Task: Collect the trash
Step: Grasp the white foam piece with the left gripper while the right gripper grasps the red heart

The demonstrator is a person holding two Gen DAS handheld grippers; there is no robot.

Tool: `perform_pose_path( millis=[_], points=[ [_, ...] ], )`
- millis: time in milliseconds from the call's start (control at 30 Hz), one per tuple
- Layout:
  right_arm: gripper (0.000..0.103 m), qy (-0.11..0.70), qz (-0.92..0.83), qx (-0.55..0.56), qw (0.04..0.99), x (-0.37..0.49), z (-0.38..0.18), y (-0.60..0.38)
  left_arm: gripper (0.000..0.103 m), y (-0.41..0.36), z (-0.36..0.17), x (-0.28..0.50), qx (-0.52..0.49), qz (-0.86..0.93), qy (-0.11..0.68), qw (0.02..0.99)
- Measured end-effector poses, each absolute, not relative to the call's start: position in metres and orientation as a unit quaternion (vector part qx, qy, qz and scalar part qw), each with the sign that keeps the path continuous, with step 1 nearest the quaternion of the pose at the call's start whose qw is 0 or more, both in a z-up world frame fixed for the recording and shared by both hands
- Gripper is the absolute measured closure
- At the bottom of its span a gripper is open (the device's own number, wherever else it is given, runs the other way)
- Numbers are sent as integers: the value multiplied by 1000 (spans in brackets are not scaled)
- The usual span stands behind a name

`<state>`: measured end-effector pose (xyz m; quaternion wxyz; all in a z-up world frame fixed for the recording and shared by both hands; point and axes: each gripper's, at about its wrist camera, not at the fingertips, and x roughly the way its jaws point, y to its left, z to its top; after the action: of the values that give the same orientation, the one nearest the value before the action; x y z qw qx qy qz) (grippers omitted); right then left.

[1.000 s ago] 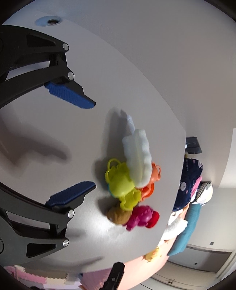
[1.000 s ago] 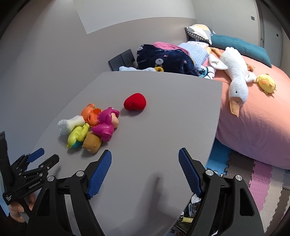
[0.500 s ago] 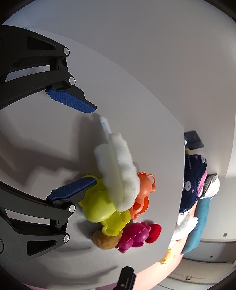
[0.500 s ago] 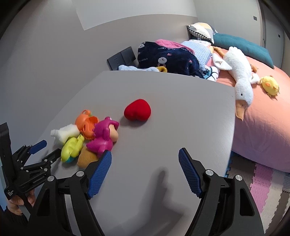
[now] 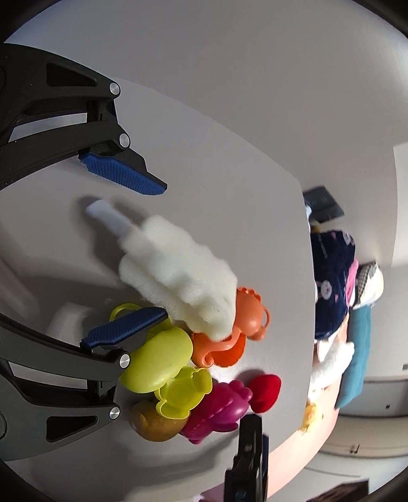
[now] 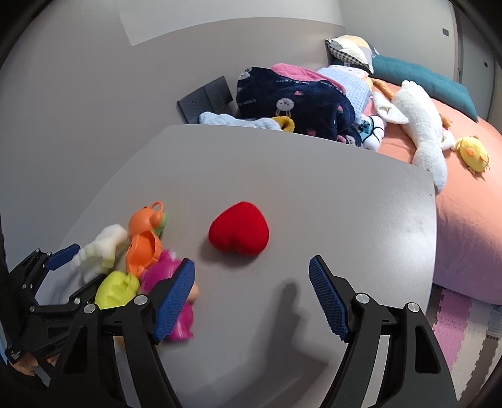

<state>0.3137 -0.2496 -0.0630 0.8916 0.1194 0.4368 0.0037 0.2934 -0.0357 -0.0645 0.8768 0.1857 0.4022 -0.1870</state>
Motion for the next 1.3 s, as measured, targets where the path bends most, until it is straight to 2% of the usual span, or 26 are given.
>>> perform_pose_path(
  millis=[133, 233, 333, 467, 567, 1300],
  points=[
    [32, 442, 0, 109, 890, 328, -64, -247, 51, -39, -65, 299, 175, -218, 409, 868],
    [38, 450, -1, 101, 887, 339, -65, -243, 55, -41, -65, 301, 174, -225, 410, 867],
    [40, 452, -5, 97, 887, 347, -66, -241, 60, -38, -66, 304, 157, -233, 413, 867],
    [47, 464, -6, 93, 881, 356, -70, -240, 71, -34, -68, 309, 136, -213, 416, 873],
    [55, 466, -11, 85, 881, 358, -72, -241, 73, -32, -68, 309, 125, -203, 417, 877],
    [56, 451, 9, 87, 888, 307, -44, -244, 76, -15, -34, 271, 72, -150, 401, 901]
  ],
)
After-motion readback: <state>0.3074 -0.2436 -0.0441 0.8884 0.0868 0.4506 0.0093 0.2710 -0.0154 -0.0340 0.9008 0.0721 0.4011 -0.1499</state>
